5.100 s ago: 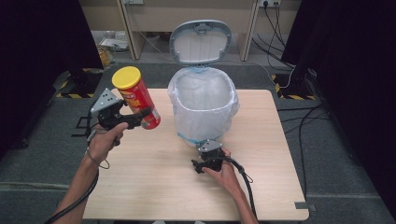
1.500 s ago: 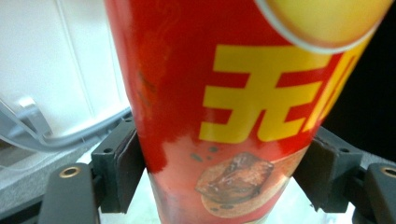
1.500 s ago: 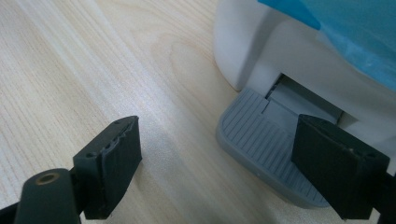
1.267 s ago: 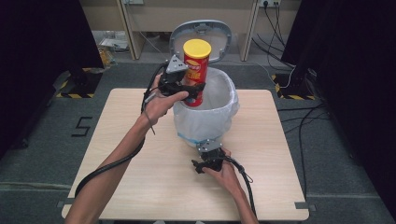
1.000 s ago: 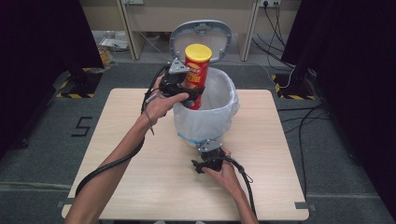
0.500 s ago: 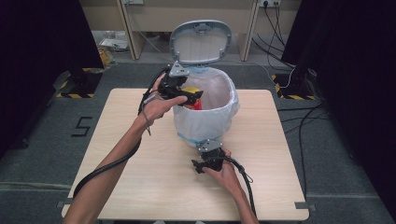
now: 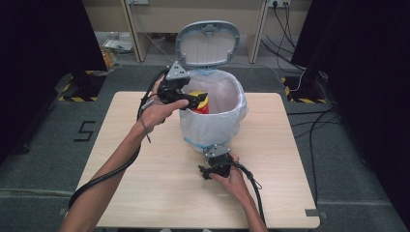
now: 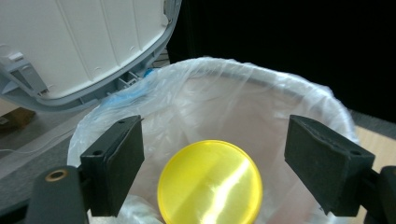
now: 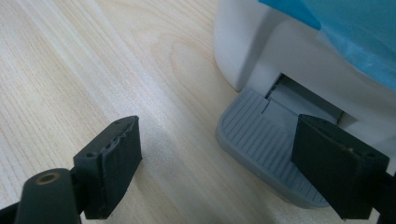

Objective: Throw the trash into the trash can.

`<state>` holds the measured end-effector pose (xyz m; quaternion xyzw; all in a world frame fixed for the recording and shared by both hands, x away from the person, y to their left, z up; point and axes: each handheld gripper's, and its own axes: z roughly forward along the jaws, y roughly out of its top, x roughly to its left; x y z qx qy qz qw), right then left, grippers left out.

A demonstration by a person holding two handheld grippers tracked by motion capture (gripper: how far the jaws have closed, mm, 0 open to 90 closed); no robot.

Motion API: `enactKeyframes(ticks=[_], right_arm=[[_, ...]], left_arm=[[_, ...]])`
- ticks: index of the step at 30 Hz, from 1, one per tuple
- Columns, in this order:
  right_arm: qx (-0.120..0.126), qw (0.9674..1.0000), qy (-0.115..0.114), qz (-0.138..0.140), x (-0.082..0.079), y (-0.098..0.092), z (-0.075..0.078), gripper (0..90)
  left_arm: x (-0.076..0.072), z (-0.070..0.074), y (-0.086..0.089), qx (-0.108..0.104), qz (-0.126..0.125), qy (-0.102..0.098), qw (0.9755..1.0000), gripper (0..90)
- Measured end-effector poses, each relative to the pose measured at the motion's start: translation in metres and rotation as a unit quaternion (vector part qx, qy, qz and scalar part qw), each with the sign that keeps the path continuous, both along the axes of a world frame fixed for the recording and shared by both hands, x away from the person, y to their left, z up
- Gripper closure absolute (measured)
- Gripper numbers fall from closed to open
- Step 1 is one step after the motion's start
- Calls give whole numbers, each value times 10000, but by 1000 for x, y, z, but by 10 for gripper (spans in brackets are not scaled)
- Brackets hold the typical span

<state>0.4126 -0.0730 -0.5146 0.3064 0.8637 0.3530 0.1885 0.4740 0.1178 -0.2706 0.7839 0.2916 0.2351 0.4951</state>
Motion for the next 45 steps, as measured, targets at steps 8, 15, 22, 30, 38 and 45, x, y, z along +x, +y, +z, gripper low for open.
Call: enactKeyframes(ticks=[8, 15, 22, 30, 38, 45], right_arm=[[23, 10000, -4, 19, 1, -1, 0, 162], [26, 10000, -7, 20, 1, -1, 0, 162], [3, 10000, -21, 15, 0, 0, 0, 161], [47, 10000, 25, 25, 1, -2, 1, 162], [42, 10000, 11, 26, 1, -1, 0, 161], [36, 10000, 17, 40, 1, -2, 1, 162]], left_arm=[[-17, -3, 16, -144, -113, -41, 9998, 158], [-30, -9, 43, -353, -52, -39, 9994, 149], [-44, -21, 69, -461, 24, -100, 9989, 149], [-58, -46, 87, -459, 150, -162, 9987, 149], [-71, -65, 100, -416, 299, -296, 9982, 148], [-86, -94, 119, -416, 539, -272, 9973, 148]])
